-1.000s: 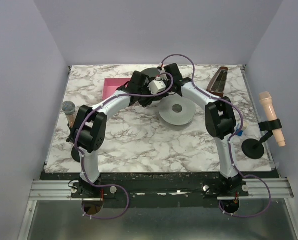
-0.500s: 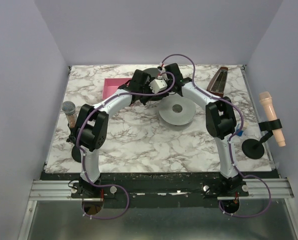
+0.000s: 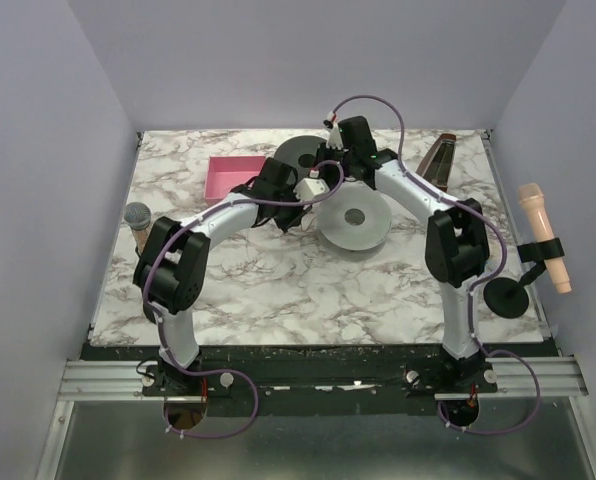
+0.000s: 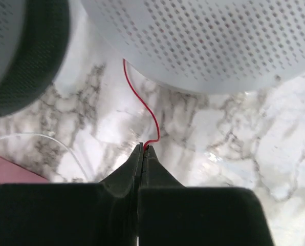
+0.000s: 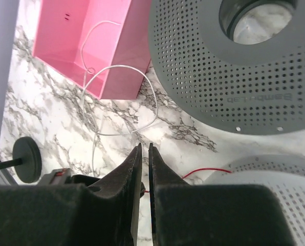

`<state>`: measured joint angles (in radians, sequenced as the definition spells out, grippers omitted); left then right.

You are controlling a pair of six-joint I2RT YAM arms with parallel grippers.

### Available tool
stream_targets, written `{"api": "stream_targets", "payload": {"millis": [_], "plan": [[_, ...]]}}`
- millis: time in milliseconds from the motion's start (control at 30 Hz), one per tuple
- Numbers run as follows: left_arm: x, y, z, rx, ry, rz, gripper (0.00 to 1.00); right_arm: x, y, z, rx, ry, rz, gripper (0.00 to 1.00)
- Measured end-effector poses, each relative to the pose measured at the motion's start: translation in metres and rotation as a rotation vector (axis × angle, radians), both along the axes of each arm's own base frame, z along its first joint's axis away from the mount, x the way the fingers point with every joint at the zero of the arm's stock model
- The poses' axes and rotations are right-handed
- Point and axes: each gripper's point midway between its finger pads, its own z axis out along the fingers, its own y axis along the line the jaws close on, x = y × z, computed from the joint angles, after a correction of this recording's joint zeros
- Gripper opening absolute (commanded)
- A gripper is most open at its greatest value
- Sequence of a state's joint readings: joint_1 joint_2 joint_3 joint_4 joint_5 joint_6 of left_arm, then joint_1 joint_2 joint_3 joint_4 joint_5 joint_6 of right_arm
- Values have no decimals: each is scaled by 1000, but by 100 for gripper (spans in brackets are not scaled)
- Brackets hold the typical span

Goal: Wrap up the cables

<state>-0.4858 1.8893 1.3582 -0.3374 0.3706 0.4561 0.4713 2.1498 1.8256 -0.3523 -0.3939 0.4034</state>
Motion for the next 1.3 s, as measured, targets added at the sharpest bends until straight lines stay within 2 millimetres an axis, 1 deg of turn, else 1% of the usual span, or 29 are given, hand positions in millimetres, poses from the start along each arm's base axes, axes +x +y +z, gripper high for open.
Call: {"api": "stream_targets", "payload": {"millis": [33, 133, 200, 233, 267, 333, 367, 400, 433, 500, 567, 633, 700, 833, 900, 1000, 1033, 1200, 1300], "plan": [[-9, 1, -1, -11, 22, -3, 0, 0, -3, 6, 1, -11, -9, 18], [-26, 2, -7, -33, 74, -3, 0, -2, -21, 31, 10, -46, -41, 19], [-38, 5, -14, -40, 112, 0, 0, -3, -38, 47, 14, -76, -76, 22], [-41, 5, -16, -42, 123, -1, 0, -4, -46, 54, 14, -88, -93, 25], [-44, 5, -17, -42, 131, -3, 0, -6, -55, 58, 11, -94, -110, 28], [-50, 3, -20, -40, 133, -16, 0, -10, -73, 60, -1, -99, -146, 31], [-55, 1, -20, -38, 131, -28, 0, -12, -85, 56, -10, -92, -169, 35], [-63, -2, -20, -35, 128, -47, 0, -16, -96, 50, -20, -77, -187, 41], [-68, -5, -20, -33, 124, -65, 0, -21, -108, 42, -30, -57, -209, 48], [-79, -13, -16, -33, 105, -106, 0, -28, -134, 23, -61, -14, -258, 55], [-85, -22, -10, -27, 71, -146, 0, -34, -157, 2, -91, 34, -299, 58], [-87, -28, -8, -19, 43, -169, 0, -40, -174, -16, -113, 78, -327, 59], [-91, -35, -7, 0, 15, -198, 0, -42, -188, -25, -121, 100, -354, 60], [-100, -46, -9, 43, -28, -246, 0, -47, -201, -37, -129, 133, -376, 59], [-106, -53, -9, 56, -47, -272, 0, -49, -203, -41, -120, 144, -376, 56], [-115, -67, -7, 74, -79, -314, 0, -48, -201, -42, -88, 139, -364, 49], [-116, -72, -5, 80, -92, -324, 0, -48, -201, -43, -76, 138, -362, 45], [-113, -106, 7, 95, -171, -368, 0, -55, -196, -46, -18, 138, -360, 33], [-115, -130, 12, 113, -223, -407, 0, -60, -194, -48, 6, 144, -363, 25]]}}
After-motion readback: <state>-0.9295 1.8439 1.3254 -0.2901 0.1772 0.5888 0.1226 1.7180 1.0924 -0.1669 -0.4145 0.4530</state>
